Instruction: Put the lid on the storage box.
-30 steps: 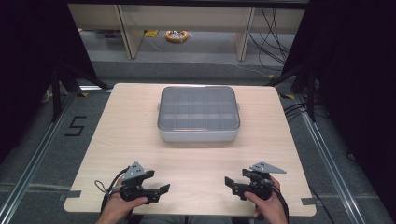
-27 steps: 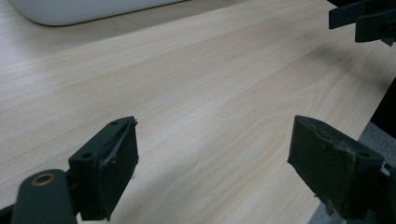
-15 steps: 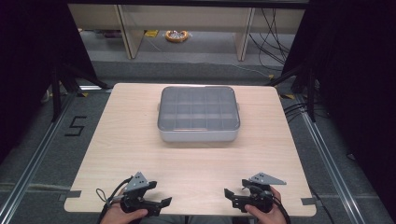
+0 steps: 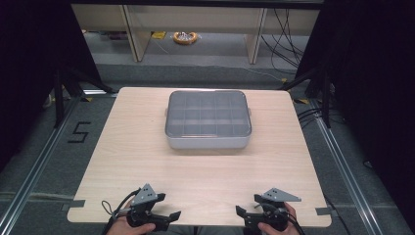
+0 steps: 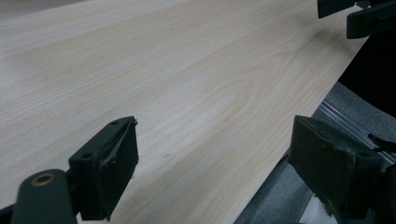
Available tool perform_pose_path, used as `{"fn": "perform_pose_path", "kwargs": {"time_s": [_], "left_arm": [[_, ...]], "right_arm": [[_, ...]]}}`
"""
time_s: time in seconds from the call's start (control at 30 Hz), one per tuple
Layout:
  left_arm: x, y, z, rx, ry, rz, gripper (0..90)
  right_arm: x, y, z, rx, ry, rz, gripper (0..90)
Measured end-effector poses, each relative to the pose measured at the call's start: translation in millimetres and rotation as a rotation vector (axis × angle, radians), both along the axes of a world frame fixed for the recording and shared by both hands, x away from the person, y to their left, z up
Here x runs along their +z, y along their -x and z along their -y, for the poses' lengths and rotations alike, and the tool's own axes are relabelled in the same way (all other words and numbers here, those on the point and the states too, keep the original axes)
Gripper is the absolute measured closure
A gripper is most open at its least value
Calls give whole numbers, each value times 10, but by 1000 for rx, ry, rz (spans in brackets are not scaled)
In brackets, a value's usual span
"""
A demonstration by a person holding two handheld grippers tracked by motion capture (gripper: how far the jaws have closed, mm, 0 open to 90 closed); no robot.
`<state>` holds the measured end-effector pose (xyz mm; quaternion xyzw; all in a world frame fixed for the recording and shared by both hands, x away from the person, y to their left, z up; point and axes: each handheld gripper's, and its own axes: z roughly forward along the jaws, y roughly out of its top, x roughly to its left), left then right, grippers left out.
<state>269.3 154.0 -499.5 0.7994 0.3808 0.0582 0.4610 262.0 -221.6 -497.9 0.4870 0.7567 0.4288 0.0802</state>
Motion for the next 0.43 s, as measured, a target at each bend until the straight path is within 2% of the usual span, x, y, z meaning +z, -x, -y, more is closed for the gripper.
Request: {"fn": "perform_pose_path", "kwargs": {"time_s": [0.03, 0.07, 0.1, 0.13, 0.23, 0.27, 0.3, 0.33, 0.37, 0.4, 0.43], "left_arm": [[-1, 1, 2, 8, 4, -7, 153], [-7, -3, 5, 8, 17, -9, 153], [-7, -5, 3, 7, 16, -9, 153], [-8, -7, 2, 7, 17, -11, 153], [-17, -28, -12, 2, 17, -9, 153], [-17, -31, -12, 5, 18, -14, 153], [-18, -37, -18, 11, 9, -11, 153], [-23, -43, -19, 12, 21, -18, 153], [-24, -45, -21, 13, 20, -19, 153], [-23, -47, -23, 13, 19, -18, 153], [-23, -48, -23, 15, 22, -20, 153]], "right_arm": [[0, -10, 22, 21, 26, 18, 175], [3, 1, 7, 30, 7, -11, 173], [6, 8, 3, 29, 15, -16, 171], [-12, -3, -1, 39, 11, 14, 169], [3, 17, -28, 42, 6, -13, 166], [7, 22, -35, 43, 22, -15, 165], [-11, 13, -46, 42, 21, -3, 165], [-16, 1, -34, 57, 29, 7, 165], [-2, 26, -52, 41, 13, -29, 165], [-21, -3, -32, 63, 23, 4, 165], [-21, -5, -28, 61, 24, 1, 165]]}}
